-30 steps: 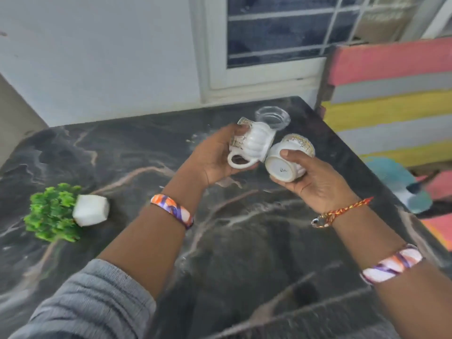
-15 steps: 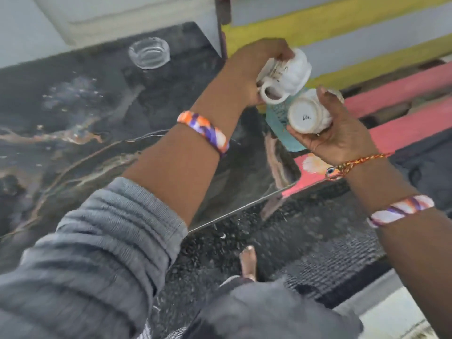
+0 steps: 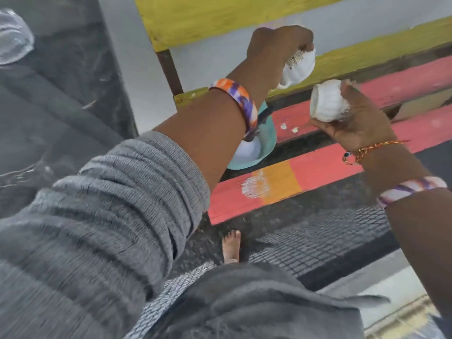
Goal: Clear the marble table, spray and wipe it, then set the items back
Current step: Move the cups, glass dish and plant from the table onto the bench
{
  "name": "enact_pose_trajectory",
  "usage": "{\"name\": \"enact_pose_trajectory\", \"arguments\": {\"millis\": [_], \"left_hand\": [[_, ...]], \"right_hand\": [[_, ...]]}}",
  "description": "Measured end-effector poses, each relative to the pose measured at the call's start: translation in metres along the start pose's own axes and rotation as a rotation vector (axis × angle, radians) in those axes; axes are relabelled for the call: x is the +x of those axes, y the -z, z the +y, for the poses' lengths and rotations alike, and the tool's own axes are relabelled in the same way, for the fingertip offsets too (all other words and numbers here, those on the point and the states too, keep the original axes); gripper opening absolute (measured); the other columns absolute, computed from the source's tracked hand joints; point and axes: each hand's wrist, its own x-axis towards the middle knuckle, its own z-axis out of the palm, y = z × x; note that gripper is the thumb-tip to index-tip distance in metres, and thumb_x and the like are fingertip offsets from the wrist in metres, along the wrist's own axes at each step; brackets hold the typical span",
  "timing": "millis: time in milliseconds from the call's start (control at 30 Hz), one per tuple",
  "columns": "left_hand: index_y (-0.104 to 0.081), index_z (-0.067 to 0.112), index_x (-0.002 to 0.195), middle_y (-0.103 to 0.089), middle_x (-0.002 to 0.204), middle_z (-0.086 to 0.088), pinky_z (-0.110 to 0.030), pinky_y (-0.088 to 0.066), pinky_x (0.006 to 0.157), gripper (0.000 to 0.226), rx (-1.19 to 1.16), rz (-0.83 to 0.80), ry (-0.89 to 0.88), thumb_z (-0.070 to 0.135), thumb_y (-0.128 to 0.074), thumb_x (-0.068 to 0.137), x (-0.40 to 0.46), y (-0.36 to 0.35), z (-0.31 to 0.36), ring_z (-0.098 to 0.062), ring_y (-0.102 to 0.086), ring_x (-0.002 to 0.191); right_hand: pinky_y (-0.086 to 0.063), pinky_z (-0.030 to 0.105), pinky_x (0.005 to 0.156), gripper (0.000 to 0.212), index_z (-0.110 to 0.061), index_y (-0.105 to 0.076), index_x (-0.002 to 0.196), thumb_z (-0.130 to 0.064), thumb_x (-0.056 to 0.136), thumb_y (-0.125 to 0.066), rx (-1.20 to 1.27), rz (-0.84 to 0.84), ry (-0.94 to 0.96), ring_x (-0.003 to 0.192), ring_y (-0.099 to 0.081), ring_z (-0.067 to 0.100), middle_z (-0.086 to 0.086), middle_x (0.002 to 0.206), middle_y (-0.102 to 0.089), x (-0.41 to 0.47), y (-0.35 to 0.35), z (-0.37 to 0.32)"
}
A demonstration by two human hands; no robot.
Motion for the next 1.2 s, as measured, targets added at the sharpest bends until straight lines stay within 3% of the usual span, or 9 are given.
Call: {"name": "enact_pose_trajectory", "arguments": {"millis": [100, 200, 300, 400, 533, 633, 767, 1067, 1200], "left_hand": [[-0.04, 0.009, 0.065, -0.038, 0.062, -0.002, -0.014, -0.037, 0.044, 0.03, 0.002, 0.079, 0.062, 0.005, -0.069, 0.071, 0.018, -0.018, 0.004, -0.017, -0.042, 0.054], [-0.036, 0.01, 0.062, -0.04, 0.065, 0.001, -0.019, -0.042, 0.049, 0.04, 0.128, 0.2, 0.032, 0.014, -0.074, 0.07, 0.057, -0.038, 0.0, -0.01, -0.045, 0.058], [-0.039, 0.007, 0.075, -0.04, 0.071, 0.002, -0.024, -0.049, 0.059, 0.041, 0.209, 0.334, 0.042, 0.019, -0.078, 0.067, 0.096, -0.06, -0.004, -0.015, -0.053, 0.074], [-0.045, 0.01, 0.094, -0.044, 0.086, -0.001, -0.025, -0.048, 0.074, 0.043, 0.309, 0.409, 0.128, 0.019, -0.077, 0.066, 0.142, -0.082, -0.017, -0.021, -0.055, 0.093], [-0.053, 0.004, 0.113, -0.052, 0.103, -0.008, -0.028, -0.053, 0.085, 0.055, 0.489, 0.46, 0.194, 0.021, -0.077, 0.066, 0.197, -0.112, -0.039, -0.023, -0.056, 0.11], [-0.051, 0.01, 0.125, -0.055, 0.129, -0.006, -0.022, -0.042, 0.088, 0.068, 0.63, 0.432, 0.144, 0.026, -0.079, 0.065, 0.227, -0.129, -0.055, -0.021, -0.052, 0.119], [-0.059, 0.009, 0.116, -0.062, 0.121, -0.009, -0.021, -0.035, 0.074, 0.061, 0.745, 0.417, 0.115, 0.028, -0.08, 0.062, 0.252, -0.141, -0.07, -0.023, -0.057, 0.11], [-0.049, 0.007, 0.124, -0.049, 0.128, -0.013, -0.029, -0.043, 0.082, 0.066, 0.838, 0.445, 0.136, 0.026, -0.076, 0.067, 0.289, -0.156, -0.09, -0.029, -0.051, 0.115], [-0.047, 0.014, 0.129, -0.048, 0.135, -0.01, -0.039, -0.033, 0.106, 0.06, 1.066, 0.079, -0.038, 0.001, -0.063, 0.073, 0.289, -0.156, -0.076, -0.028, -0.044, 0.127]], "right_hand": [[-0.06, 0.037, 0.059, 0.013, -0.015, -0.059, 0.089, -0.023, 0.082, -0.067, -0.178, 0.049, -0.019, 0.083, -0.061, 0.019, 0.001, 0.092, -0.061, 0.048, 0.01, -0.024], [-0.058, 0.029, 0.051, 0.033, -0.012, -0.056, 0.112, -0.017, 0.082, -0.067, -0.317, -0.001, -0.061, 0.084, -0.061, 0.017, 0.0, 0.094, -0.06, 0.107, 0.017, -0.045], [-0.06, 0.031, 0.068, 0.051, -0.006, -0.049, 0.129, -0.012, 0.082, -0.066, -0.434, -0.021, -0.06, 0.075, -0.06, 0.006, -0.006, 0.086, -0.056, 0.17, 0.025, -0.062], [-0.052, 0.014, 0.05, 0.057, -0.002, -0.046, 0.132, -0.016, 0.08, -0.064, -0.62, -0.067, -0.048, 0.079, -0.064, 0.003, -0.005, 0.083, -0.052, 0.226, 0.035, -0.075], [-0.056, 0.04, 0.08, 0.073, -0.002, -0.043, 0.128, -0.014, 0.062, -0.074, -0.837, -0.023, 0.03, 0.099, -0.056, 0.023, 0.01, 0.114, -0.053, 0.298, 0.046, -0.078], [-0.042, 0.03, 0.092, 0.071, -0.001, -0.04, 0.129, -0.012, 0.069, -0.075, -1.28, -0.171, 0.309, 0.112, -0.049, 0.024, 0.015, 0.129, -0.047, 0.336, 0.049, -0.083], [-0.036, 0.03, 0.098, 0.068, -0.004, -0.043, 0.13, -0.003, 0.069, -0.073, -1.668, -0.544, 0.525, 0.124, -0.043, 0.033, 0.02, 0.133, -0.043, 0.368, 0.049, -0.093], [-0.035, 0.045, 0.106, 0.069, -0.016, -0.047, 0.13, 0.019, 0.07, -0.052, -1.896, -1.011, 0.734, 0.132, -0.032, 0.038, 0.013, 0.145, -0.036, 0.41, 0.047, -0.094], [-0.024, 0.041, 0.113, 0.074, -0.022, -0.047, 0.132, 0.021, 0.071, -0.049, -1.865, -0.929, 0.634, 0.145, -0.004, 0.035, 0.012, 0.158, -0.002, 0.405, 0.049, -0.098]]}}
